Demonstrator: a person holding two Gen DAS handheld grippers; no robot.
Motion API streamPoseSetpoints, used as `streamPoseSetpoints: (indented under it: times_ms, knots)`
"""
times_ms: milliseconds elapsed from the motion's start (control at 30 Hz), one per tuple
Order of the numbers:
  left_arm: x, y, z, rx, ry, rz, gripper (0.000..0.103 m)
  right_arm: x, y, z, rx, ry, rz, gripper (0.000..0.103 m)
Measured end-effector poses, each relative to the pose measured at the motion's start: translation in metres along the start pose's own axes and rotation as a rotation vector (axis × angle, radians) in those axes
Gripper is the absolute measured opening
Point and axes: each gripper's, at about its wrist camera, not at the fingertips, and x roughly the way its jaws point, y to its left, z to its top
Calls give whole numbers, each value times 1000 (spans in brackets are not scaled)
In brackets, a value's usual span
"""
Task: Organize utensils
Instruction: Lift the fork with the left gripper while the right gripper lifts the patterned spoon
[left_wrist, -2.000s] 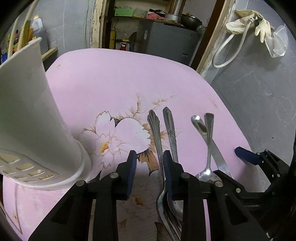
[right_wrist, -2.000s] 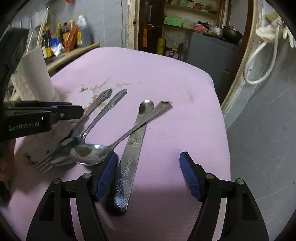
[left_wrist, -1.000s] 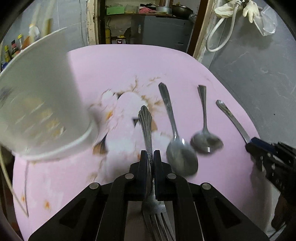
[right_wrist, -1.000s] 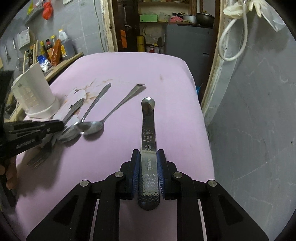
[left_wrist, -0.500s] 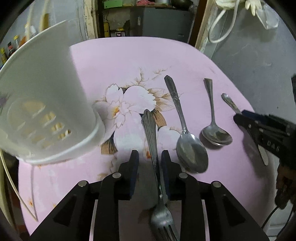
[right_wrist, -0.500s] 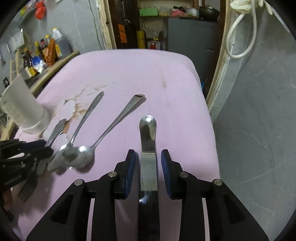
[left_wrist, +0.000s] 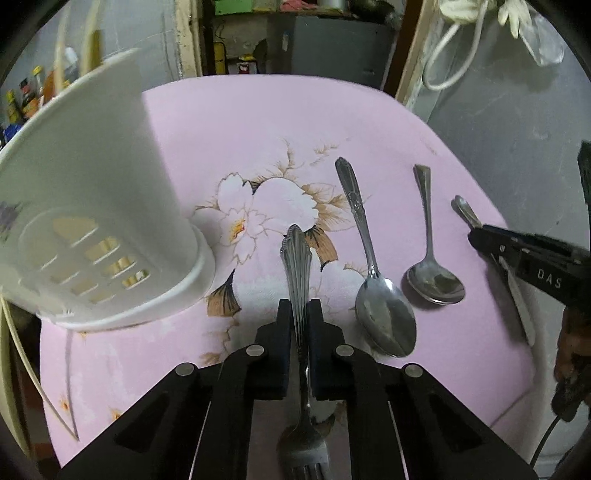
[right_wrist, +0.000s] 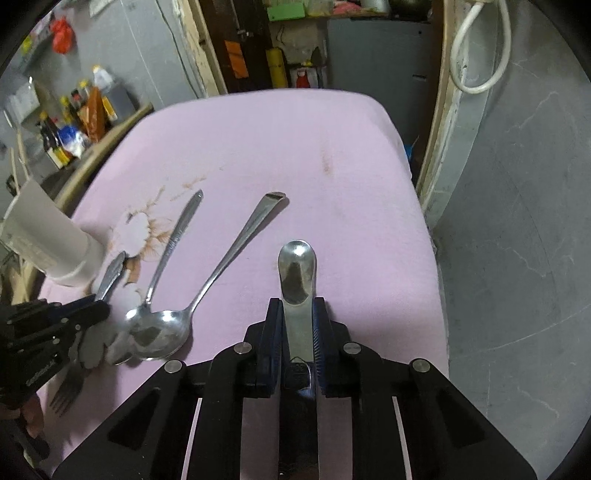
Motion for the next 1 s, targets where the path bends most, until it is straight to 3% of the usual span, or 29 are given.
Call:
streamPoseSetpoints:
  times_ms: [367,533,833,1000]
  knots:
    - [-69,11,-37,-84,-307,-41,6,-63,23,-38,-46,-322,76,13]
    - [-90,9,-41,-75,-372,-30,6,-80,36,-31,-62,-418,89,13]
    - [-109,4,-26,-71,-472,-27,5,-104,52,-9,-90,-517,115,13]
    - [-129,16,-17,-84,-537,-15,0,-115,66,5,-111,-568,146,13]
